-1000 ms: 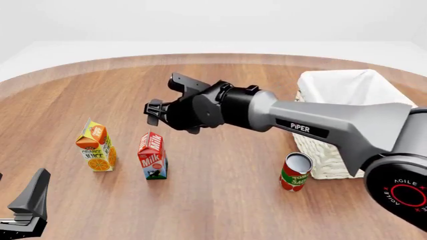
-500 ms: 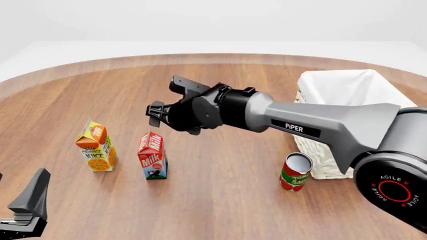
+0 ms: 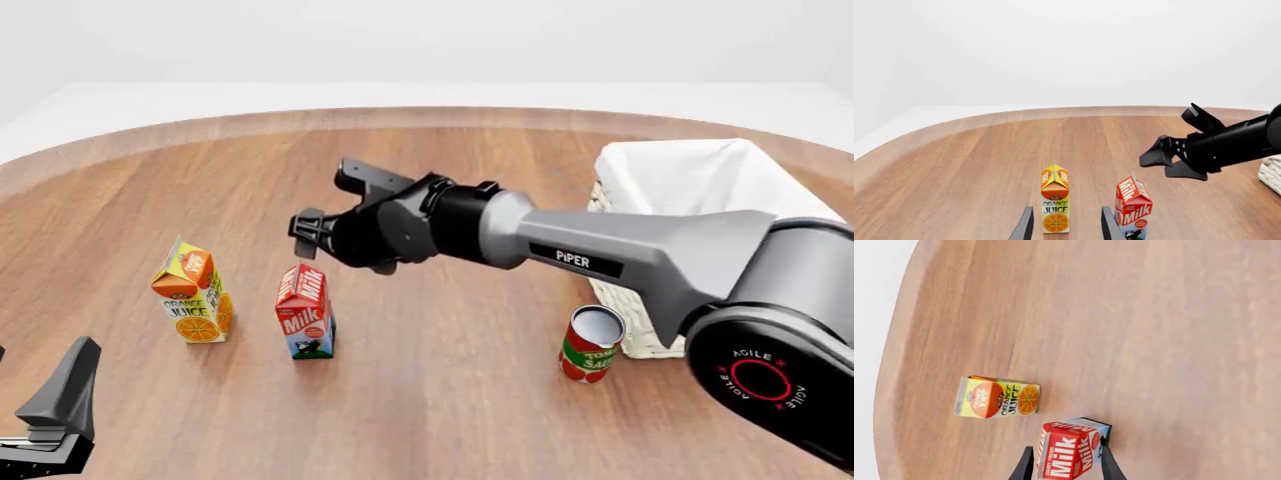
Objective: Pick the milk and place it in the basket.
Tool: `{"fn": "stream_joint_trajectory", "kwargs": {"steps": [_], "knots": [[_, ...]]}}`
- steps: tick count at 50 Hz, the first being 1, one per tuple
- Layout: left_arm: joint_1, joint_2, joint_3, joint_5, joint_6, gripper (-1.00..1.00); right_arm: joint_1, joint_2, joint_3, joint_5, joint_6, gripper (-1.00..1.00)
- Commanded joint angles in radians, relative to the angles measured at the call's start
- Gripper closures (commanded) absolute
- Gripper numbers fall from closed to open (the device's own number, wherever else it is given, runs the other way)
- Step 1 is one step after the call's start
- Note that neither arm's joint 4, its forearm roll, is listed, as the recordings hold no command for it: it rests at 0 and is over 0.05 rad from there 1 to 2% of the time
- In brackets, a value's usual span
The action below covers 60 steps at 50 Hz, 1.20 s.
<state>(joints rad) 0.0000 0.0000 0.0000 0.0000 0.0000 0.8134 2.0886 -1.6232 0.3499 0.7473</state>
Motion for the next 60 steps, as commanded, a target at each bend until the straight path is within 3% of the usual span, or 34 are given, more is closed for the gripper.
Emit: {"fn": "stream_joint_trajectory", "kwargs": {"steps": [1, 60], "knots": [[0.000, 0.000, 0.000, 0.000, 0.000, -1.00, 0.006, 0.021, -0.005, -0.009, 0.010, -1.00], [0.000, 0.000, 0.000, 0.000, 0.000, -1.00, 0.039, 0.104, -0.042, -0.030, 0.047, -1.00]]}}
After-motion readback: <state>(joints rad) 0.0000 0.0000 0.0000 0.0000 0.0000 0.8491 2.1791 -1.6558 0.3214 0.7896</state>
